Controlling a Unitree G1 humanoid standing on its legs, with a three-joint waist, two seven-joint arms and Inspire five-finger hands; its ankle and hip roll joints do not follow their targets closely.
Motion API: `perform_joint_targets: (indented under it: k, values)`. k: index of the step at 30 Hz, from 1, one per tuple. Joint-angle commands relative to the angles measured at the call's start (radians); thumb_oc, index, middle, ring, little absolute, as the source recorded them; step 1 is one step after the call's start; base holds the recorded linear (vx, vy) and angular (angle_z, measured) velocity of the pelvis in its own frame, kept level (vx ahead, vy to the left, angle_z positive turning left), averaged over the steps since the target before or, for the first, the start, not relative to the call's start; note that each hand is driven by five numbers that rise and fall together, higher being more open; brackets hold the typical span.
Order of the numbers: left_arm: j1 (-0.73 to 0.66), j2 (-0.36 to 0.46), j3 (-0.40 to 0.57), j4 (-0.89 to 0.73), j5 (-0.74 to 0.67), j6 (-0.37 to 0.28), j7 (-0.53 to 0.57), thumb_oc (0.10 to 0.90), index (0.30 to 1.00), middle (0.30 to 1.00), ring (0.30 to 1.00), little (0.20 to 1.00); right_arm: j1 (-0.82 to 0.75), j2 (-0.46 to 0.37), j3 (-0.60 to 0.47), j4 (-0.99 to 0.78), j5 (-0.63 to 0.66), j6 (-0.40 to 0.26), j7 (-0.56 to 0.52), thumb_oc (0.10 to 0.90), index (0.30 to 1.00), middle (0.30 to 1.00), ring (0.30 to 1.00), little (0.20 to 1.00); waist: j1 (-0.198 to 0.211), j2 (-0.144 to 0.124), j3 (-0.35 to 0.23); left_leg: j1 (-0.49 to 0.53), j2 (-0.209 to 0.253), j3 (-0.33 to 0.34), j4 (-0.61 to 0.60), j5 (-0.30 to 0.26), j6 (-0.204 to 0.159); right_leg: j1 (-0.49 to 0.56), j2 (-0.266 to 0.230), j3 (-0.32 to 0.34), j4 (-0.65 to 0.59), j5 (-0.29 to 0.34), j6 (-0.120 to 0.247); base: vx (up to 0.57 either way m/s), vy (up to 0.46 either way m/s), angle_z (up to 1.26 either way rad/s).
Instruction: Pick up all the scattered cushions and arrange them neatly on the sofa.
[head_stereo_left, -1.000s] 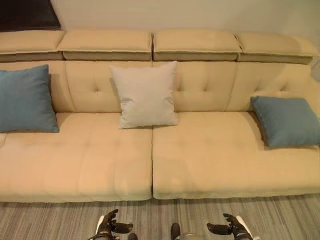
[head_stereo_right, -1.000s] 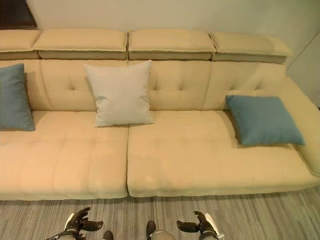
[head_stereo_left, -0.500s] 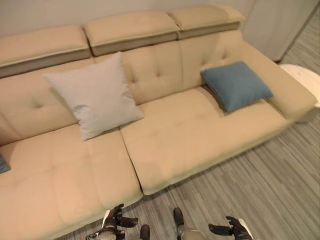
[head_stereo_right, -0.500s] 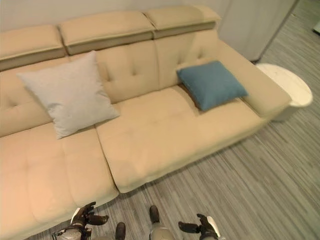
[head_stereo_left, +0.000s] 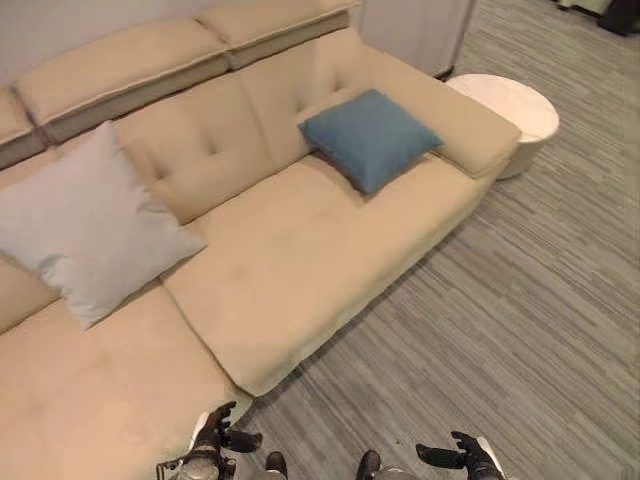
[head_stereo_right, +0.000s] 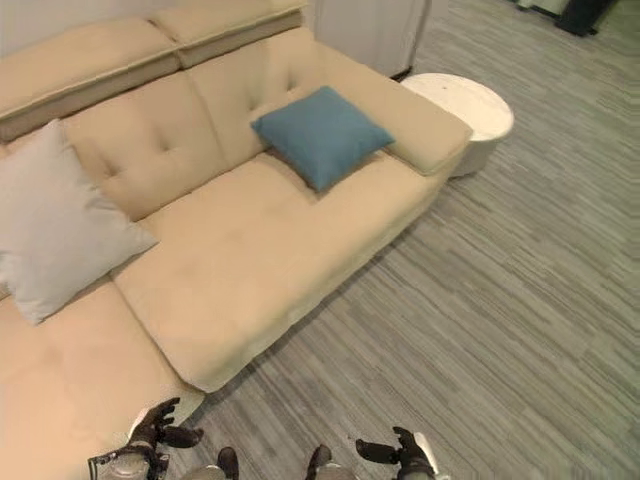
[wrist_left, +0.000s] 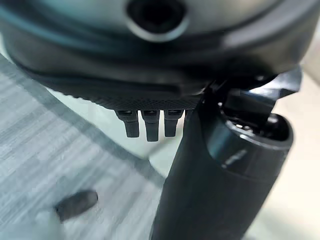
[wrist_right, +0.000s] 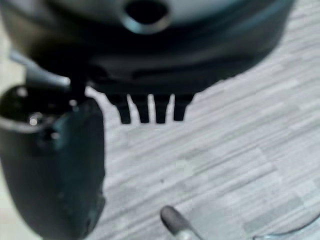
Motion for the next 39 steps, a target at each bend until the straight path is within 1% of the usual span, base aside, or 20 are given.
perform_joint_targets:
  k: [1,3,4,7,8,10,12,14,15,18,23,25,27,28,31,32,33,35,36,39]
  values:
    - [-0.067,-0.003,0.023,-0.036,0.013,-0.031,0.010,0.800,0.900,0.900,0.900,0.900,0.004,-0.040,0.010,0.006,0.016,0.001,-0.026,0.800,0.900,0.900,0.900,0.900,-0.010,-0.013,-0.003,-0.066,-0.037,-0.050,0.057,-0.079,-0.042,0.059,-0.015,0.001,-0.054,-0.008,0.086,0.08,-0.222,-0.79]
    - [-0.073,-0.005,0.000,-0.036,0.024,-0.030,0.005,0.800,0.900,0.900,0.900,0.900,0.008,-0.041,0.011,-0.002,0.027,-0.002,-0.026,0.800,0.900,0.900,0.900,0.900,-0.027,-0.014,0.007,-0.073,-0.012,-0.045,0.133,-0.099,-0.051,0.071,0.007,0.025,-0.064,-0.025,0.061,0.07,-0.246,-0.50]
    - [-0.074,-0.009,-0.015,-0.040,0.032,-0.028,-0.001,0.800,0.900,0.900,0.900,0.900,0.009,-0.046,0.009,-0.004,0.029,-0.005,-0.029,0.800,0.900,0.900,0.900,0.900,-0.031,-0.015,0.016,-0.098,0.008,-0.043,0.214,-0.094,-0.061,0.082,0.020,0.033,-0.074,-0.031,0.050,0.05,-0.244,-0.38]
    - [-0.079,-0.020,-0.030,-0.062,0.030,-0.020,0.000,0.800,0.900,0.900,0.900,0.900,0.013,-0.060,0.006,-0.007,0.040,-0.004,-0.037,0.800,0.900,0.900,0.900,0.900,-0.027,-0.018,0.056,-0.186,0.046,-0.061,0.415,-0.038,-0.076,0.108,0.046,0.050,-0.092,-0.040,0.016,0.02,-0.230,-0.21]
    - [-0.081,-0.021,-0.032,-0.060,0.029,-0.020,0.002,0.800,0.900,0.900,0.900,0.900,0.017,-0.060,0.003,-0.005,0.042,-0.003,-0.037,0.800,0.900,0.900,0.900,0.900,-0.024,-0.021,0.063,-0.205,0.046,-0.077,0.451,-0.022,-0.076,0.119,0.054,0.056,-0.097,-0.039,0.008,0.07,-0.169,-0.41]
    - [-0.081,-0.024,-0.039,-0.055,0.026,-0.019,0.004,0.800,0.900,0.900,0.900,0.900,0.029,-0.058,0.000,-0.004,0.053,-0.001,-0.042,0.800,0.900,0.900,0.900,0.900,-0.014,-0.029,0.065,-0.254,-0.004,-0.126,0.466,-0.036,-0.067,0.132,0.062,0.082,-0.112,-0.043,0.008,0.13,-0.121,-0.41]
    - [-0.080,-0.025,-0.043,-0.055,0.023,-0.019,0.004,0.800,0.900,0.900,0.900,0.900,0.034,-0.056,-0.004,-0.001,0.059,-0.004,-0.044,0.800,0.900,0.900,0.900,0.900,-0.002,-0.036,0.061,-0.286,-0.052,-0.154,0.419,-0.058,-0.063,0.145,0.067,0.101,-0.119,-0.049,0.015,0.15,-0.065,-0.18]
    - [-0.081,-0.024,-0.046,-0.053,0.024,-0.018,0.005,0.800,0.900,0.900,0.900,0.900,0.036,-0.058,-0.005,0.004,0.060,-0.003,-0.044,0.800,0.900,0.900,0.900,0.900,0.000,-0.039,0.054,-0.298,-0.072,-0.156,0.367,-0.062,-0.060,0.148,0.067,0.104,-0.121,-0.056,0.018,0.22,-0.038,-0.34]
    - [-0.082,-0.028,-0.051,-0.055,0.031,-0.014,0.000,0.800,0.900,0.900,0.900,0.900,0.041,-0.061,-0.011,0.015,0.064,0.000,-0.046,0.800,0.900,0.900,0.900,0.900,0.007,-0.025,0.047,-0.322,-0.096,-0.155,0.249,-0.009,-0.064,0.171,0.086,0.110,-0.122,-0.071,0.019,0.38,-0.044,-0.29]
    - [-0.083,-0.032,-0.054,-0.050,0.042,-0.015,-0.001,0.800,0.900,0.900,0.900,0.900,0.041,-0.064,-0.013,0.024,0.065,0.004,-0.048,0.800,0.900,0.900,0.900,0.900,0.026,-0.010,0.042,-0.351,-0.135,-0.178,0.143,0.066,-0.081,0.201,0.125,0.137,-0.119,-0.086,0.017,0.28,-0.032,-0.10]
    - [-0.062,-0.031,-0.026,-0.036,0.029,-0.011,-0.004,0.800,0.900,0.900,0.900,0.900,0.039,-0.046,0.001,0.019,0.048,0.006,-0.034,0.800,0.900,0.900,0.900,0.900,0.042,-0.023,0.003,-0.291,-0.158,-0.199,0.121,0.035,-0.046,0.224,0.122,0.182,-0.081,-0.101,0.034,0.31,0.047,-0.70]
    - [-0.053,-0.027,-0.014,-0.032,0.024,-0.008,-0.004,0.800,0.900,0.900,0.900,0.900,0.029,-0.039,0.010,0.017,0.033,0.012,-0.025,0.800,0.900,0.900,0.900,0.900,0.057,-0.028,-0.015,-0.249,-0.161,-0.189,0.110,0.011,-0.023,0.203,0.095,0.181,0.019,-0.057,0.070,0.31,0.098,-0.61]
    - [-0.049,-0.020,-0.007,-0.032,0.019,-0.006,-0.003,0.800,0.900,0.900,0.900,0.900,0.018,-0.034,0.019,0.003,0.024,0.014,-0.017,0.800,0.900,0.900,0.900,0.900,0.062,-0.027,-0.017,-0.196,-0.161,-0.181,0.094,-0.015,0.004,0.144,0.057,0.165,0.175,0.014,0.127,0.31,0.106,-0.62]
    - [-0.052,-0.010,-0.002,-0.048,0.011,-0.005,0.002,0.800,0.900,0.900,0.900,0.900,0.004,-0.039,0.024,-0.017,0.022,0.013,-0.013,0.800,0.900,0.900,0.900,0.900,0.050,-0.012,-0.007,-0.155,-0.159,-0.188,0.085,-0.038,0.032,0.073,0.038,0.158,0.352,0.113,0.171,0.25,0.089,-0.45]
    - [-0.055,-0.003,-0.002,-0.050,0.009,-0.005,0.004,0.800,0.900,0.900,0.900,0.900,-0.005,-0.042,0.026,-0.023,0.022,0.014,-0.013,0.800,0.900,0.900,0.900,0.900,0.043,-0.001,-0.002,-0.140,-0.155,-0.195,0.085,-0.047,0.041,0.043,0.028,0.142,0.423,0.129,0.178,0.19,0.064,0.01]
    - [-0.057,0.003,0.000,-0.047,0.004,-0.007,0.010,0.800,0.900,0.900,0.900,0.900,-0.017,-0.041,0.029,-0.033,0.020,0.010,-0.013,0.800,0.900,0.900,0.900,0.900,0.034,0.026,0.010,-0.097,-0.142,-0.207,0.066,-0.062,0.051,-0.030,-0.013,0.093,0.497,0.106,0.159,0.25,0.050,0.21]
    - [-0.058,0.003,0.002,-0.045,0.001,-0.008,0.010,0.800,0.900,0.900,0.900,0.900,-0.031,-0.044,0.035,-0.035,0.015,0.009,-0.013,0.800,0.900,0.900,0.900,0.900,0.031,0.034,0.018,-0.067,-0.139,-0.213,0.055,-0.073,0.052,-0.059,-0.043,0.055,0.466,0.078,0.138,0.36,0.031,0.11]
    - [-0.063,0.005,0.006,-0.041,-0.004,-0.009,0.008,0.800,0.900,0.900,0.900,0.900,-0.057,-0.048,0.048,-0.043,0.012,0.006,-0.011,0.800,0.900,0.900,0.900,0.900,0.027,0.039,0.024,-0.021,-0.133,-0.218,0.034,-0.095,0.044,-0.085,-0.060,0.000,0.341,0.027,0.109,0.38,-0.104,-0.03]
    - [-0.060,0.005,0.011,-0.025,-0.001,-0.014,0.010,0.800,0.900,0.900,0.900,0.900,-0.067,-0.055,0.062,-0.055,0.010,0.004,-0.008,0.800,0.900,0.900,0.900,0.900,0.019,0.039,0.030,0.010,-0.129,-0.230,0.018,-0.109,0.030,-0.121,-0.048,0.004,0.201,0.024,0.104,0.32,-0.131,-0.11]
    - [-0.059,0.003,0.014,-0.012,0.004,-0.017,0.012,0.800,0.900,0.900,0.900,0.900,-0.069,-0.057,0.065,-0.060,0.009,0.005,-0.007,0.800,0.900,0.900,0.900,0.900,0.009,0.039,0.032,0.032,-0.125,-0.247,-0.001,-0.117,0.021,-0.148,-0.040,0.035,0.115,0.045,0.110,0.26,-0.142,-0.10]
